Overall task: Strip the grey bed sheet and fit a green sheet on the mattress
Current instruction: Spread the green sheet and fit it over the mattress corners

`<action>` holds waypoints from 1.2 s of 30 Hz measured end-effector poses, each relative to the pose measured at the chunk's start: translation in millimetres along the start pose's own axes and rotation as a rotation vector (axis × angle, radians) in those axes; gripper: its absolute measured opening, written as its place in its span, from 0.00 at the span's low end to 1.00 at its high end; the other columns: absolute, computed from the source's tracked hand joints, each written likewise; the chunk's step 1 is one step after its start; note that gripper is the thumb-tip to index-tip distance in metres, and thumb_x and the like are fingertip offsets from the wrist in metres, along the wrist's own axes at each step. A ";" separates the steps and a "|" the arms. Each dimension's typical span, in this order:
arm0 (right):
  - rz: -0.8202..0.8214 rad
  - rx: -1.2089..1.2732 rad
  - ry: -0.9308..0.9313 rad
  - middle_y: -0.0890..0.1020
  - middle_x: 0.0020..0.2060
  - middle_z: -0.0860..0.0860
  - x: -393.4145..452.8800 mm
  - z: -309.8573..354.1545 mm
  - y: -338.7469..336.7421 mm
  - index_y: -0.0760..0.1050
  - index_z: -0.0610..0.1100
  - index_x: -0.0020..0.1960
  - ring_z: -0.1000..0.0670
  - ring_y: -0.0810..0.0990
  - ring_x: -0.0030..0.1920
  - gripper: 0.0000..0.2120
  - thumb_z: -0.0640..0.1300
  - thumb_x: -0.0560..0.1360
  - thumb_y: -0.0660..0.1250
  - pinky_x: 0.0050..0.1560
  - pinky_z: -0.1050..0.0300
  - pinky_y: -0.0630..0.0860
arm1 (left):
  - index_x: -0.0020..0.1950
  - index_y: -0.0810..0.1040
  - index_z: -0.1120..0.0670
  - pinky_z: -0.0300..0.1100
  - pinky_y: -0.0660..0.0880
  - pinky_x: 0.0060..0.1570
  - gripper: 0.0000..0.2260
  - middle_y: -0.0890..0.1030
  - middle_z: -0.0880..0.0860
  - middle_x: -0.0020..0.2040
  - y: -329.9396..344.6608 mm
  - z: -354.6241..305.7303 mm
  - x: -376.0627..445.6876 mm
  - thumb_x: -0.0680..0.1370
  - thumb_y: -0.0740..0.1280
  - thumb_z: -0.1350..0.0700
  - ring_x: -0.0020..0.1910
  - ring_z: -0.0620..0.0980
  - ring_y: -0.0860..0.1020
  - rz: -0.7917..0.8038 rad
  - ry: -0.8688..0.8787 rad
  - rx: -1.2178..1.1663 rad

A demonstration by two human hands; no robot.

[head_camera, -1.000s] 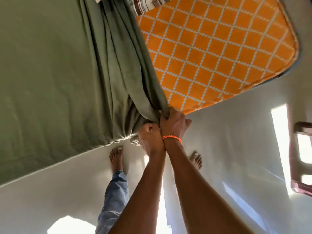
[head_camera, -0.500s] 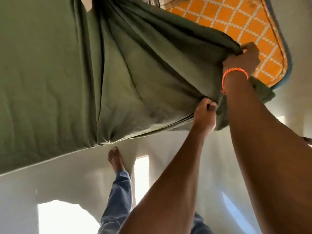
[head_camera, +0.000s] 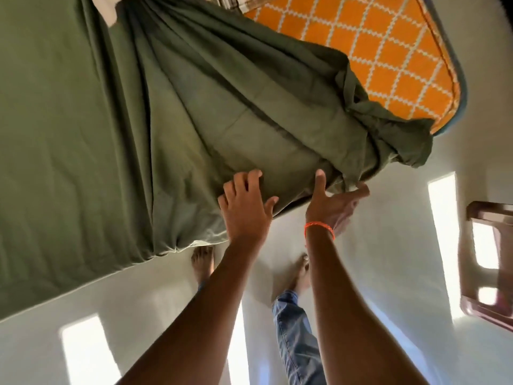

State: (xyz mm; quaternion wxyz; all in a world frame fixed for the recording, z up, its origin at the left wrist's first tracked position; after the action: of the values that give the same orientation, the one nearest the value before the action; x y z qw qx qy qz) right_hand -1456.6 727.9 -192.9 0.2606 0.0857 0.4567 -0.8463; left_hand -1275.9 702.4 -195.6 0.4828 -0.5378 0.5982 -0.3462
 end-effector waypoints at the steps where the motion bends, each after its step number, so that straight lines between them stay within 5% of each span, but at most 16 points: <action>1: 0.034 0.078 0.038 0.80 0.64 0.38 10.9 0.6 7.0 0.66 0.41 0.73 0.35 0.80 0.59 0.31 0.59 0.79 0.69 0.48 0.49 0.71 | 0.65 0.73 0.45 0.53 0.69 0.54 0.21 0.74 0.49 0.60 3.6 -2.9 1.8 0.76 0.73 0.41 0.58 0.55 0.72 -0.003 0.074 0.069; 3: 0.024 0.035 0.041 0.81 0.60 0.34 30.1 6.9 10.5 0.75 0.36 0.64 0.32 0.79 0.58 0.17 0.47 0.83 0.63 0.50 0.45 0.70 | 0.57 0.74 0.45 0.52 0.67 0.50 0.10 0.74 0.48 0.54 6.0 -9.8 5.3 0.79 0.70 0.45 0.53 0.54 0.73 -0.036 0.242 0.145; 5: -0.059 -0.132 0.047 0.81 0.58 0.33 36.9 9.8 -1.0 0.78 0.36 0.61 0.31 0.79 0.56 0.15 0.41 0.81 0.58 0.51 0.41 0.73 | 0.52 0.74 0.46 0.52 0.65 0.47 0.06 0.74 0.48 0.49 8.6 -13.8 4.9 0.79 0.70 0.52 0.49 0.53 0.73 -0.056 0.351 0.153; 12: -0.309 -0.180 0.146 0.79 0.64 0.39 73.3 16.4 -32.0 0.76 0.44 0.69 0.36 0.78 0.63 0.18 0.46 0.83 0.57 0.60 0.47 0.73 | 0.49 0.72 0.48 0.51 0.69 0.44 0.08 0.74 0.50 0.49 1.6 -72.1 1.7 0.77 0.67 0.60 0.49 0.55 0.74 0.042 0.440 -0.144; 15: -0.331 0.015 0.261 0.81 0.61 0.41 79.6 14.6 -19.7 0.76 0.42 0.67 0.38 0.82 0.59 0.18 0.43 0.82 0.55 0.57 0.47 0.78 | 0.49 0.72 0.50 0.53 0.68 0.33 0.10 0.74 0.52 0.50 6.4 -77.0 -6.6 0.77 0.67 0.64 0.44 0.59 0.77 0.124 0.355 -0.212; 18: -0.191 0.394 0.282 0.82 0.52 0.45 76.6 -2.4 2.1 0.75 0.47 0.66 0.39 0.82 0.46 0.18 0.45 0.80 0.55 0.54 0.48 0.79 | 0.50 0.72 0.50 0.51 0.69 0.34 0.03 0.75 0.51 0.50 16.7 -67.1 -4.7 0.80 0.60 0.57 0.42 0.62 0.78 0.198 0.316 -0.340; 21: -0.115 0.394 0.142 0.79 0.52 0.46 33.5 -32.3 15.1 0.65 0.44 0.72 0.43 0.80 0.46 0.20 0.49 0.82 0.61 0.52 0.47 0.78 | 0.52 0.75 0.50 0.53 0.75 0.44 0.09 0.80 0.47 0.48 13.0 -50.1 -10.5 0.83 0.56 0.49 0.46 0.54 0.79 0.260 0.240 -0.621; 24: -0.153 0.122 -0.306 0.76 0.58 0.44 -38.4 -34.8 21.1 0.68 0.40 0.70 0.44 0.78 0.53 0.20 0.45 0.81 0.65 0.56 0.48 0.76 | 0.55 0.79 0.52 0.53 0.78 0.47 0.06 0.83 0.48 0.48 -4.2 -3.1 -26.0 0.84 0.63 0.58 0.47 0.53 0.81 -0.002 0.068 -0.712; 27: 0.094 -0.150 -0.693 0.76 0.58 0.45 -106.9 -6.9 54.2 0.72 0.44 0.68 0.43 0.74 0.57 0.18 0.51 0.82 0.67 0.57 0.47 0.71 | 0.58 0.79 0.55 0.54 0.74 0.51 0.06 0.80 0.54 0.53 -22.4 62.8 -29.1 0.82 0.68 0.56 0.51 0.58 0.78 -0.254 -0.094 -0.430; 30: 0.142 -0.498 -0.832 0.75 0.57 0.48 -143.2 15.7 91.4 0.71 0.48 0.70 0.44 0.72 0.55 0.27 0.65 0.80 0.61 0.53 0.45 0.71 | 0.66 0.75 0.53 0.54 0.69 0.57 0.20 0.77 0.56 0.63 -25.0 115.6 -20.9 0.81 0.68 0.42 0.59 0.59 0.74 -0.244 -0.315 0.008; 32: 0.111 -0.685 -0.882 0.74 0.54 0.47 -146.9 20.4 110.3 0.71 0.48 0.66 0.43 0.73 0.51 0.24 0.65 0.80 0.60 0.48 0.44 0.71 | 0.63 0.74 0.50 0.55 0.69 0.55 0.17 0.77 0.55 0.62 -17.0 124.5 -17.9 0.82 0.64 0.40 0.58 0.59 0.74 -0.175 -0.254 0.168; 36: 0.106 -0.733 -1.107 0.76 0.44 0.49 -135.7 24.1 122.3 0.72 0.49 0.53 0.43 0.75 0.46 0.04 0.49 0.81 0.65 0.44 0.45 0.69 | 0.55 0.76 0.51 0.54 0.69 0.51 0.08 0.78 0.52 0.52 -8.8 113.4 -7.4 0.84 0.59 0.51 0.51 0.57 0.75 -0.123 -0.044 0.127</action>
State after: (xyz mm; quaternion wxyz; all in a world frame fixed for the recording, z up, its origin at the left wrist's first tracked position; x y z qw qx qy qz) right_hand -1275.6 702.7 -216.3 0.5100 -0.4333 0.5089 -0.5415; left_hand -1165.7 720.0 -219.2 0.5069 -0.5492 0.5301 -0.4004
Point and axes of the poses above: each hand's wrist, its own x-axis towards the middle knuckle, its own y-axis out of the palm, z = x × y, the point moved 5 cm from there along x, towards the middle knuckle
